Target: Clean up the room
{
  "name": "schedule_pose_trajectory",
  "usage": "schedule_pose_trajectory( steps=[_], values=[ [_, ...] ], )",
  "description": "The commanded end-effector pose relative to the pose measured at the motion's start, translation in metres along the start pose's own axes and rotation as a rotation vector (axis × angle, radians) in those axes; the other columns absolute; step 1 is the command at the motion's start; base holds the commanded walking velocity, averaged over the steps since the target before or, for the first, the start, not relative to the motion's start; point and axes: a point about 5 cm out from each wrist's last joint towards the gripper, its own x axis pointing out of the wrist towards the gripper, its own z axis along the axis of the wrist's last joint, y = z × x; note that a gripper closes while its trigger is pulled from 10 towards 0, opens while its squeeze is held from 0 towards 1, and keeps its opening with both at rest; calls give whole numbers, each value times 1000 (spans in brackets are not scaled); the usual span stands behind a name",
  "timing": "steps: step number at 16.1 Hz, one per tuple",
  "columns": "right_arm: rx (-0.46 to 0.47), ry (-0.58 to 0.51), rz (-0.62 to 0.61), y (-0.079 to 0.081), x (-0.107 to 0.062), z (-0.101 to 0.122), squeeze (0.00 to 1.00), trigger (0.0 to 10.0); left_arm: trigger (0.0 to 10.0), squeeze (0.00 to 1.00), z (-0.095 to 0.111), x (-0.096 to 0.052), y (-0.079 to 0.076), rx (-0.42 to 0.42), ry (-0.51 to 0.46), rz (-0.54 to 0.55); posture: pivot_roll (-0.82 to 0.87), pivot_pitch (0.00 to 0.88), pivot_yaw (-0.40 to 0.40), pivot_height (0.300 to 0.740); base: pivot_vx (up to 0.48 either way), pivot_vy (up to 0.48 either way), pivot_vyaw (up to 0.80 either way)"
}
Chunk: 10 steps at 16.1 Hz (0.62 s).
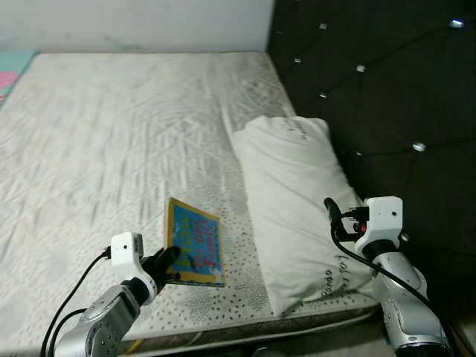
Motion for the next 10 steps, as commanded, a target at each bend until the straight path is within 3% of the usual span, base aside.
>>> schedule_pose_trajectory(
  steps=[1,9,10],
  values=[
    [5,-1,-6,-1,0,0,0,10000,10000,0,10,-1,-8,9,-59,-44,-149,123,-32,740,0,0,-800],
    [48,-13,-13,4,-1,0,0,10000,10000,0,12,-9,-3,13,-90,-35,-144,108,-12,740,0,0,0],
    [85,-14,-40,4,-3,2,0,10000,10000,0,15,-13,-3,56,-128,-15,-145,108,-8,740,0,0,0]
  ],
)
